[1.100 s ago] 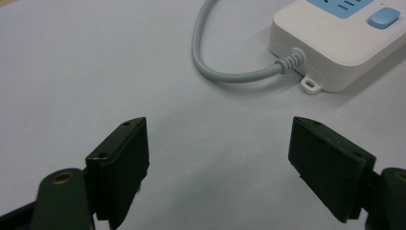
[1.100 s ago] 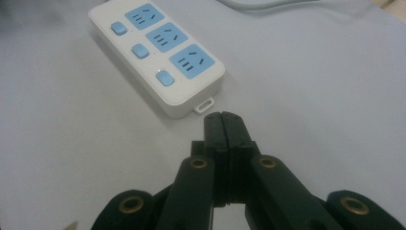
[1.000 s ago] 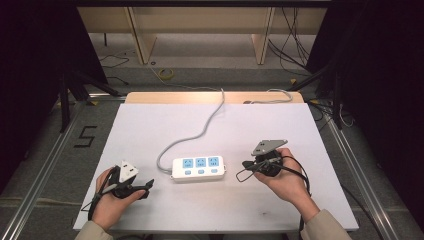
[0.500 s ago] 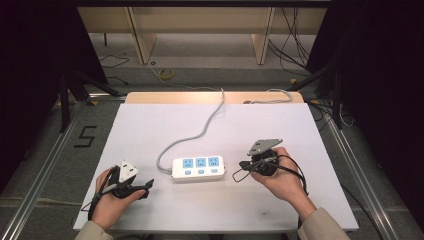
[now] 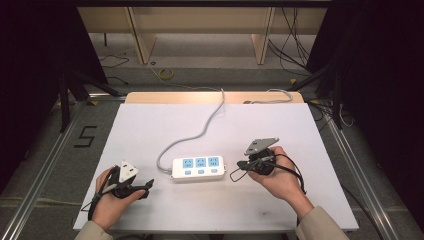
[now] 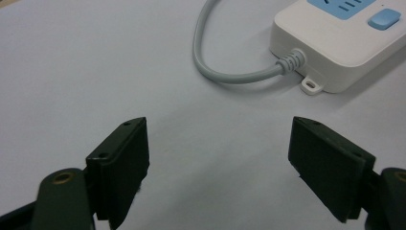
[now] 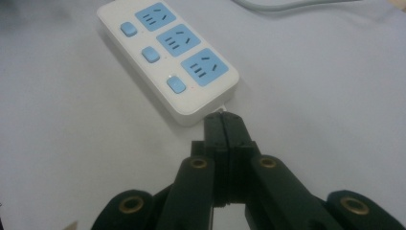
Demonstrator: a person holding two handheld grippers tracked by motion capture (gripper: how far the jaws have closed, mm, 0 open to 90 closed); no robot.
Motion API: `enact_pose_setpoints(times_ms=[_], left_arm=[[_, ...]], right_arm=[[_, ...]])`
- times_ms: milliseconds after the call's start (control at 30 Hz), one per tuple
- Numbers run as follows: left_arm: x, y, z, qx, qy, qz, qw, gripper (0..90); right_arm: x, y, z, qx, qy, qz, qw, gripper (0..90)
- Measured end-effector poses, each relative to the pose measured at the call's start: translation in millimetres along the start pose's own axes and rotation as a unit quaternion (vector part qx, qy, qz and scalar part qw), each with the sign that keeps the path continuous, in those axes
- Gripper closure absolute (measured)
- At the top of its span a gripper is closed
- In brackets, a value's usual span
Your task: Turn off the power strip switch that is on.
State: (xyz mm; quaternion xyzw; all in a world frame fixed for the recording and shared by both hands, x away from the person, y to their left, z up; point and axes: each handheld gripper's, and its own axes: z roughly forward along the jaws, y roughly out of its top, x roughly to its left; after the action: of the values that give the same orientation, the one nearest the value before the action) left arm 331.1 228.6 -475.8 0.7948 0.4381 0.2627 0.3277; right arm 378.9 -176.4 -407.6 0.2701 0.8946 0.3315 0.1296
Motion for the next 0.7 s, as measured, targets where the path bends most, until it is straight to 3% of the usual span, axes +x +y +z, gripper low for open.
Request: enact_pose_setpoints(times_ms=[700], left_arm=[[-0.5, 0.1, 0.3, 0.000, 0.000, 0.000, 1.0000, 21.7]], right_arm=[[0.3, 5.0, 4.7, 0.007, 0.009, -0.003, 0.9999, 90.0]])
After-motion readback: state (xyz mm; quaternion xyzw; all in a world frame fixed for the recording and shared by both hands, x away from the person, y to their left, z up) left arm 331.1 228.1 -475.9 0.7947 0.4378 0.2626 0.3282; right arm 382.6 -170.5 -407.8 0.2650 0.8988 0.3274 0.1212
